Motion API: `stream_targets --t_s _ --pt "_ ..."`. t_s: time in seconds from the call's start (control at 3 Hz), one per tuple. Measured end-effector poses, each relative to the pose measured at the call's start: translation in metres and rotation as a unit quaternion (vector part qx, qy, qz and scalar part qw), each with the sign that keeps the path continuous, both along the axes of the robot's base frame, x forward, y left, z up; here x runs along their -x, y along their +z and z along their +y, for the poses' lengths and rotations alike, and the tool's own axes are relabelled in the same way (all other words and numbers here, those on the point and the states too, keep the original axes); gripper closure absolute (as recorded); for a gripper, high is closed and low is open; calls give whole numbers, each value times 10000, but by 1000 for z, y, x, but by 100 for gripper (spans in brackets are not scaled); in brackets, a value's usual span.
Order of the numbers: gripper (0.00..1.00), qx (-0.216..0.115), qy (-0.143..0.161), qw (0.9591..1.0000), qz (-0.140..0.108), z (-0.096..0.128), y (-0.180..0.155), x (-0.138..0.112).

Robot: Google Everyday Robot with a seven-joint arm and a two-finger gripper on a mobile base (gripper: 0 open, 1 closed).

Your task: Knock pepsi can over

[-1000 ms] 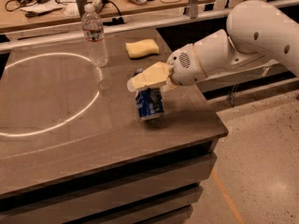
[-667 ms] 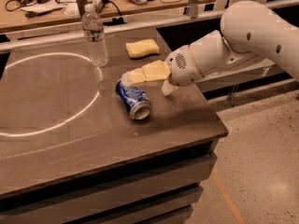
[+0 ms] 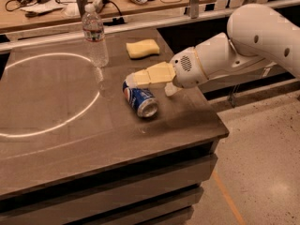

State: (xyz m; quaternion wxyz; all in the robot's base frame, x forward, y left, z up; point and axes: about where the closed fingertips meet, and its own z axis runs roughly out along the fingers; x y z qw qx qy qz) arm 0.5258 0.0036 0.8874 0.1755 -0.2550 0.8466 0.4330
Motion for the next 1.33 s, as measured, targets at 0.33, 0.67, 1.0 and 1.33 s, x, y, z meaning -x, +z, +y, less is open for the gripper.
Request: stream_targets --t_s 0.33,0.67,1.0,1.33 --pt "0 -27 41 10000 -81 -3 9 7" --pt "0 -61 112 9998 -138 -4 17 12" --pt "0 -252 19 9994 -225 -12 19 10" --pt "0 -717 -160 9968 -315 -35 26 4"
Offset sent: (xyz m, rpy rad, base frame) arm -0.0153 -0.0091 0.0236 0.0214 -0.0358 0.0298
